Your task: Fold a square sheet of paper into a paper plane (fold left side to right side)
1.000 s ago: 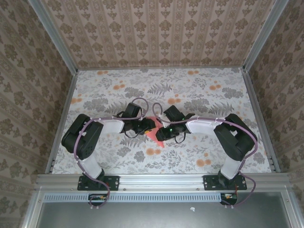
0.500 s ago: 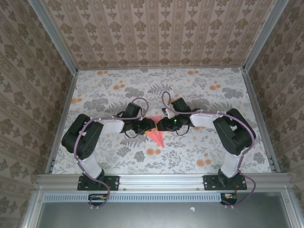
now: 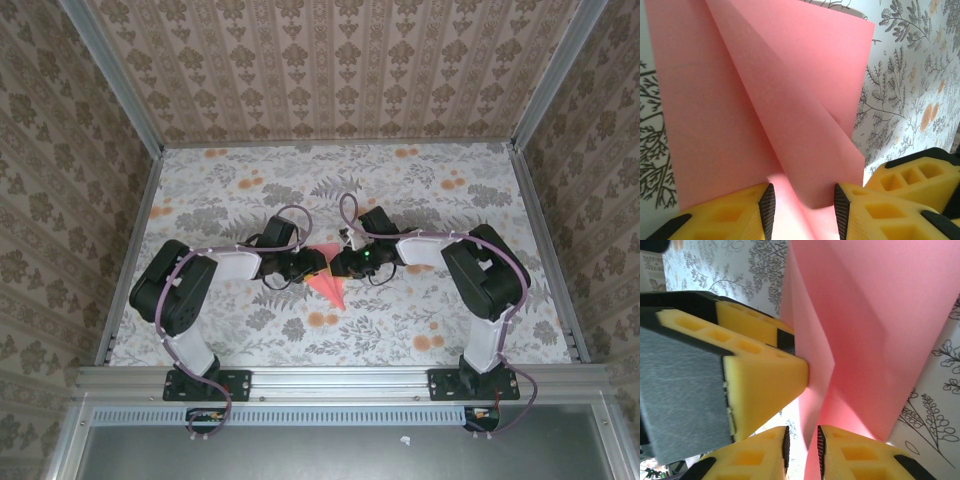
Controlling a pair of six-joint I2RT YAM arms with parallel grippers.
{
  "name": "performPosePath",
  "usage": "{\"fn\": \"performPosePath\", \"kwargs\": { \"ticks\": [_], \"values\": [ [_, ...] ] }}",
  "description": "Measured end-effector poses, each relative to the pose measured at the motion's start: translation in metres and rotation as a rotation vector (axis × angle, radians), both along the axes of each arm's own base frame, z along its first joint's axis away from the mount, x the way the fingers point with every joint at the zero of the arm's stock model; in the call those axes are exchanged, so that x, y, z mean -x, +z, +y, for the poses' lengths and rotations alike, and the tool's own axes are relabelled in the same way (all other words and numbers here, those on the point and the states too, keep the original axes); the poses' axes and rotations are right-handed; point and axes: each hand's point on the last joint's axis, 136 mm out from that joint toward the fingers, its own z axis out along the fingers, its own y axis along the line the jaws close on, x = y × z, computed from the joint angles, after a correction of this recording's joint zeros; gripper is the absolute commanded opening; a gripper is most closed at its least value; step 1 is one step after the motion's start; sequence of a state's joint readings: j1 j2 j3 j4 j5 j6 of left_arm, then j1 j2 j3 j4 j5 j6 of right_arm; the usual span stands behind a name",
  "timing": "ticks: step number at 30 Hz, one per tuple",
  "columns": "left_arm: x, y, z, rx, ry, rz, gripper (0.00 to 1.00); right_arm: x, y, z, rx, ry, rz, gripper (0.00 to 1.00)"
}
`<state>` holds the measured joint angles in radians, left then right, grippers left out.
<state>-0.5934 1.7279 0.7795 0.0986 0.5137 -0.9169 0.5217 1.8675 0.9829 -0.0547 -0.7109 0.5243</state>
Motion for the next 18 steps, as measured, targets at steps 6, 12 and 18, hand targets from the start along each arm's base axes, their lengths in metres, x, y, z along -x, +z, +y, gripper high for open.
{"fn": "performPosePath", "kwargs": {
  "ticks": [6,12,18],
  "values": [
    [0.000,0.000,0.000,0.000,0.000,0.000,0.41,0.000,-0.005,-0.001,0.009,-0.005,0.011,0.15],
    [0.000,0.000,0.000,0.001,0.000,0.000,0.41,-0.001,-0.008,-0.003,0.025,-0.014,0.007,0.08],
    [0.000,0.000,0.000,0.001,0.000,0.000,0.41,-0.001,-0.014,-0.009,0.066,-0.029,0.012,0.07]
  ]
}}
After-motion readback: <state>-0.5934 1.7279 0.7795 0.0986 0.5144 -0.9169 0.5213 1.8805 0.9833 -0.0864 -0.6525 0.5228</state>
